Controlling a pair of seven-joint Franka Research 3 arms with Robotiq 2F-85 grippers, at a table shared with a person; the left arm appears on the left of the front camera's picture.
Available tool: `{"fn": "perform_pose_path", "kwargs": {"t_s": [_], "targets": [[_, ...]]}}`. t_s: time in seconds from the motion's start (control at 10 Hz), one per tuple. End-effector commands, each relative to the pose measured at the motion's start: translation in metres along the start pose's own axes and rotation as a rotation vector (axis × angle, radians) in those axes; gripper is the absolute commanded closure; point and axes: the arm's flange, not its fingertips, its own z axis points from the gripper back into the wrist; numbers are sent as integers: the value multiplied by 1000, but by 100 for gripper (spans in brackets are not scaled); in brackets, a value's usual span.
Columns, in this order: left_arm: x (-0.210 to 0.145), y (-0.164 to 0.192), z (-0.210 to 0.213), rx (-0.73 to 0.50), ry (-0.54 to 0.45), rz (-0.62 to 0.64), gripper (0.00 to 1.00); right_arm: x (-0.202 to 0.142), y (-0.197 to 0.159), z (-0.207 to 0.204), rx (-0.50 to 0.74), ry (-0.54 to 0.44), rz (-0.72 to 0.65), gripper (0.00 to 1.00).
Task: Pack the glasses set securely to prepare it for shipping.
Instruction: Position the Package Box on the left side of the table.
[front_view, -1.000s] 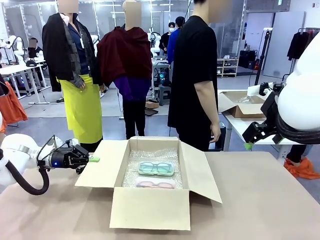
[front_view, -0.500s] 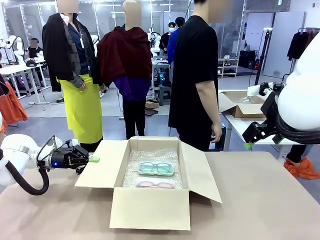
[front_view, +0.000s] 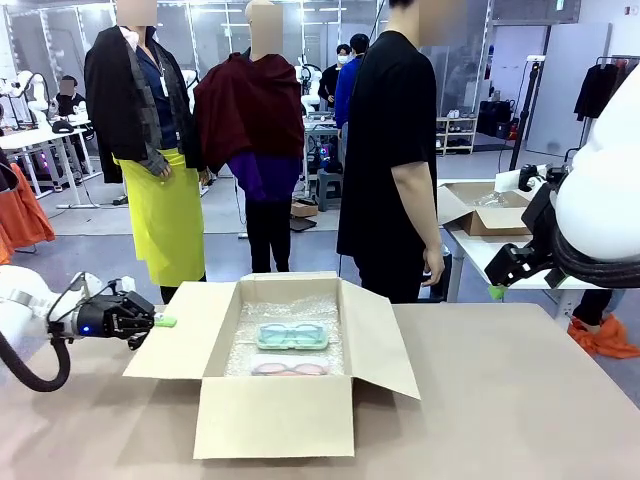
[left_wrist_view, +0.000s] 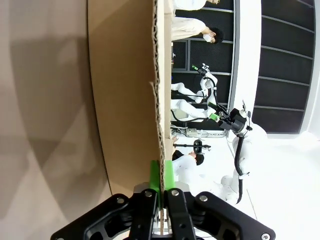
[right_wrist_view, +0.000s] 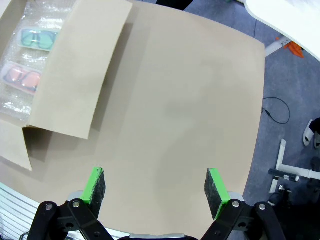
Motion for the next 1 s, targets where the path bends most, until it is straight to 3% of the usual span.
{"fn": "perform_pose_path", "kwargs": {"t_s": [0.0,0.3,0.5,0.9], "targets": [[-9,-8,33,-19,3,-41,97,2,0,0,-4,-3,4,0],[-20,-17,104,31,3,-51,97,2,0,0,-4,-3,4,0],[-21,-13,149,42,-49,-34,97,2,0,0,-4,-3,4,0],[-23,-17,219,81,-4,-14,97,2,0,0,-4,-3,4,0]]}}
